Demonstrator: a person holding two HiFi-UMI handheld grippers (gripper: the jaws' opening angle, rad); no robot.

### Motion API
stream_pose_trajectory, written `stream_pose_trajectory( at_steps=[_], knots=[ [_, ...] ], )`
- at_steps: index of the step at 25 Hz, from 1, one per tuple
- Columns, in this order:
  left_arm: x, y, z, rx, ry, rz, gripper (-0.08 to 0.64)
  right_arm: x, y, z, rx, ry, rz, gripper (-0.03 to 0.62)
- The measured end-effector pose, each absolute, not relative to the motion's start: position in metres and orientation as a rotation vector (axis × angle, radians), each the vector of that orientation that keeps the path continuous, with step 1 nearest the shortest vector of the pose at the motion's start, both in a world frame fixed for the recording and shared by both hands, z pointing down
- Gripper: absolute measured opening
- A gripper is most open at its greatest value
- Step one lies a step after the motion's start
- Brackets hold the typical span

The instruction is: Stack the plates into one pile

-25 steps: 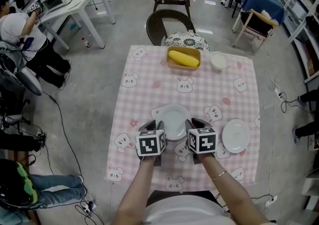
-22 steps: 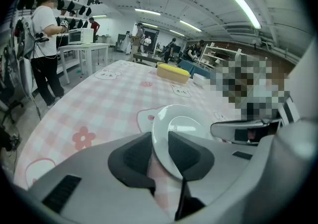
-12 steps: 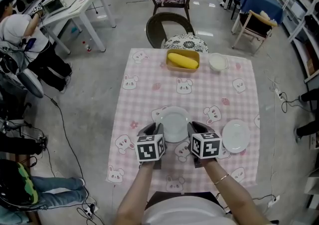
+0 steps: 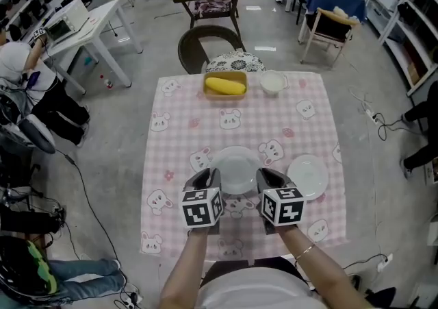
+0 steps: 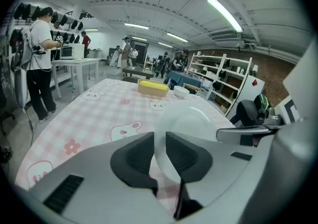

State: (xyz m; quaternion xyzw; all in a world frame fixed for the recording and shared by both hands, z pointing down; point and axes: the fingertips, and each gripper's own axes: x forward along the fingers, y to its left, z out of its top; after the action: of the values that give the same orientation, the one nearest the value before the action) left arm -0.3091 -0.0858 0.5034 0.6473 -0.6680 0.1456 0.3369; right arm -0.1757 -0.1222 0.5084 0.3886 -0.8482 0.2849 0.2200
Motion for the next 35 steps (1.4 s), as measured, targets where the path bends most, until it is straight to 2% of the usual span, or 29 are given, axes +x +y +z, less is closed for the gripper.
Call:
stream_pose_trajectory(
  at_steps=[21, 27, 35],
  knots=[
    [-0.054, -0.136, 0.506, 2.040, -1.423, 0.516, 0.091, 0.084, -0.125, 0.506, 1.550, -2.187, 0.867, 0.037],
    [-0.026, -0.142, 0.522, 2.025, -1.379, 0.568, 0.091, 0.112, -0.127, 0.523, 1.552, -2.151, 0.917, 0.037],
    [-0.024, -0.151, 0.546, 1.961, -1.381, 0.621, 0.092, 0.113, -0.138, 0.547, 1.477, -2.130, 0.943, 0.038]
  ],
)
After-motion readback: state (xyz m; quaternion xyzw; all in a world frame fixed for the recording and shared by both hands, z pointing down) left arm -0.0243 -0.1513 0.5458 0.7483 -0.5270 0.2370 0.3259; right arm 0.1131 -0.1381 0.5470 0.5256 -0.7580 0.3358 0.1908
